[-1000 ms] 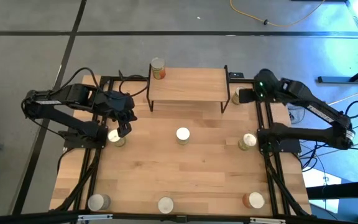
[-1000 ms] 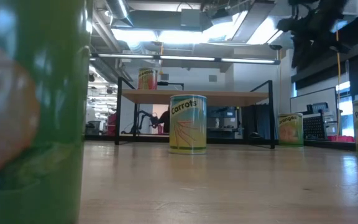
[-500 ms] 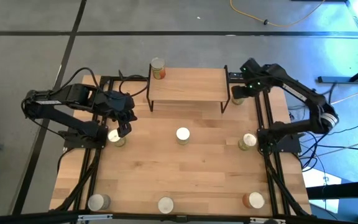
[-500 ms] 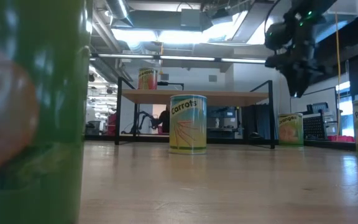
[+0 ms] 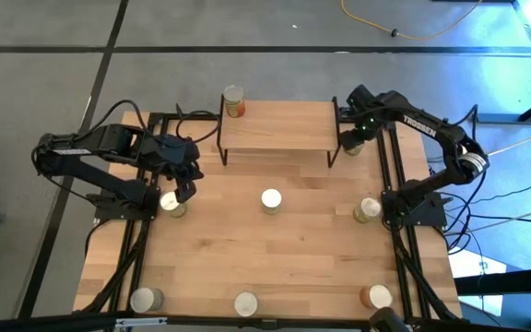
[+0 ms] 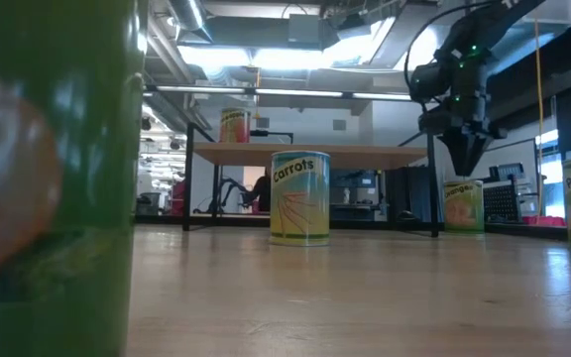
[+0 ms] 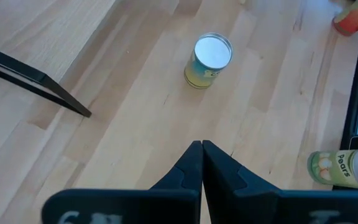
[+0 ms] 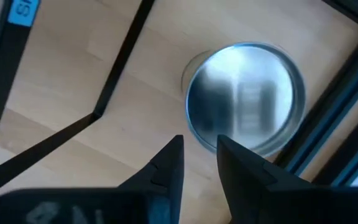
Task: Pick and place cans onto a shelf
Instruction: Put the top canned oranges on the shelf
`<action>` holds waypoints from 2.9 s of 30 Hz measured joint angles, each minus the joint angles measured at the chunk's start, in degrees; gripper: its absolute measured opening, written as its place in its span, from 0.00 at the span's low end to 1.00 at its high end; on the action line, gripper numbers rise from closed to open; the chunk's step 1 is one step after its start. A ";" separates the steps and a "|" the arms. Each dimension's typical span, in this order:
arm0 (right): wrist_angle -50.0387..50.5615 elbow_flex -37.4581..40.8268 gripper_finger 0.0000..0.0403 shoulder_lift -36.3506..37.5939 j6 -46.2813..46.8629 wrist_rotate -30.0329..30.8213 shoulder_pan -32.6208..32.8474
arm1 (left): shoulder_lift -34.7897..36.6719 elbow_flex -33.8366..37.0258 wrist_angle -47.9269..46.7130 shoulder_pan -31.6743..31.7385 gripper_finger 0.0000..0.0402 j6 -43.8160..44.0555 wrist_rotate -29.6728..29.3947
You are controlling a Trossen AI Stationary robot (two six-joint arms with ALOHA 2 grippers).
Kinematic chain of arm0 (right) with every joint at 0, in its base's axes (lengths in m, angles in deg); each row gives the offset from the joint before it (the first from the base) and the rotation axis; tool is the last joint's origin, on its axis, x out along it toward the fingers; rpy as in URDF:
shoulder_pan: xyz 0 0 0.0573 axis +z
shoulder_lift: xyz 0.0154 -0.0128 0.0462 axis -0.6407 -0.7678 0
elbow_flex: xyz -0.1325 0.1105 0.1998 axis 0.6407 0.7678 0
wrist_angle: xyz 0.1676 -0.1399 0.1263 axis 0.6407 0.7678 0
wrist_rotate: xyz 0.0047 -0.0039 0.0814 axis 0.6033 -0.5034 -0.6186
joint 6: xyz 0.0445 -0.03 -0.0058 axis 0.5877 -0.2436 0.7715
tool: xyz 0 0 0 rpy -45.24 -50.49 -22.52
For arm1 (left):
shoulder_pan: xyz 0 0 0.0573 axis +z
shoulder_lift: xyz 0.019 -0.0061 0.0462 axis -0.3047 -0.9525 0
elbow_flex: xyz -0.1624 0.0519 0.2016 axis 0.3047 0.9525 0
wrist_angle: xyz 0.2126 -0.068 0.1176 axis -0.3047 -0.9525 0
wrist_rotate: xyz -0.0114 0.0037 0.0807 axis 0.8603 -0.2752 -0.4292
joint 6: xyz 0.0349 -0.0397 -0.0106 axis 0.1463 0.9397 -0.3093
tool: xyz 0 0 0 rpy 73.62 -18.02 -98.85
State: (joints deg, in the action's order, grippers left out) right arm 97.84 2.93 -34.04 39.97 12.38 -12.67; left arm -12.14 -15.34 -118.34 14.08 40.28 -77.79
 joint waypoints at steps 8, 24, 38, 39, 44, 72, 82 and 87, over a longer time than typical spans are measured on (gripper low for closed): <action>-0.73 -0.07 0.24 -1.05 -1.31 -1.03 -0.85 | 0.00 0.00 1.58 0.00 0.00 0.14 -0.02; 0.74 0.04 0.24 -1.20 -3.72 -2.88 -3.00 | 0.00 0.00 1.56 0.00 0.00 0.19 -0.22; 1.76 0.08 0.24 -0.79 -16.61 -3.85 -3.04 | 0.00 0.00 2.56 0.00 0.00 1.74 -0.24; 1.97 -0.02 0.24 -0.54 -17.43 -3.61 -3.02 | 0.00 0.00 2.90 0.00 0.00 1.74 -0.24; 2.71 -3.86 0.24 0.43 -18.37 -2.77 -2.99 | 0.00 0.00 3.99 0.00 0.00 1.63 -0.24; -0.16 1.02 0.24 0.41 -37.37 -3.81 -2.99 | 0.00 0.00 4.48 0.00 0.00 1.63 -1.77; 0.33 1.00 0.24 0.36 -37.31 -2.60 -3.08 | 0.00 0.00 4.47 0.00 0.00 1.65 -1.77; -0.29 1.02 0.24 -1.57 -37.30 -2.58 -3.19 | 0.00 0.00 4.47 0.00 0.00 1.66 -1.77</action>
State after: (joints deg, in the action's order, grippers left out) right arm 97.55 3.95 -35.61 2.67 9.80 -15.86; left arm -12.14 -15.34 -113.87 14.08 41.94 -79.56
